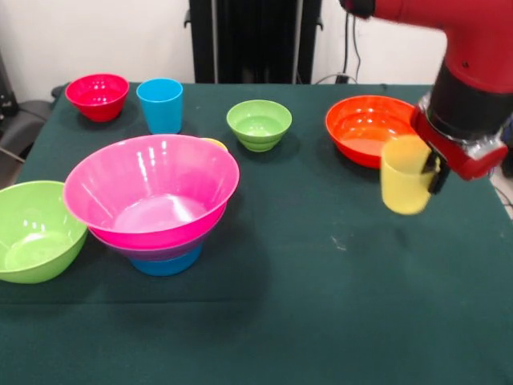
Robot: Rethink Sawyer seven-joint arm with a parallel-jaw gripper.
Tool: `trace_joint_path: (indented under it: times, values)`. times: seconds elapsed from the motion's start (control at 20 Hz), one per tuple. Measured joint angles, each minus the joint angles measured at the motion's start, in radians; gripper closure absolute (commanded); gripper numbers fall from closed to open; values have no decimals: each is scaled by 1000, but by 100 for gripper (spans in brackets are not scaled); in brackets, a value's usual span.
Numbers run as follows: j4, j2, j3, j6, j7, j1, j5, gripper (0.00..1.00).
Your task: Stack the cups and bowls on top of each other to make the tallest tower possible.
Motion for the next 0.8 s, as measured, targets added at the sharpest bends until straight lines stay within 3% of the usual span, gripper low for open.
trace_joint_path:
  times: [0.1,0.25,0.5,0.8]
  values:
    - [-46,-21,-25,90,0,-23,-56,100]
    - [-96,-47,-59,147,0,-42,-126,100]
    - [-153,-110,-79,161,-2,-78,-228,100]
    - [-172,-212,-72,162,-55,-145,-299,100]
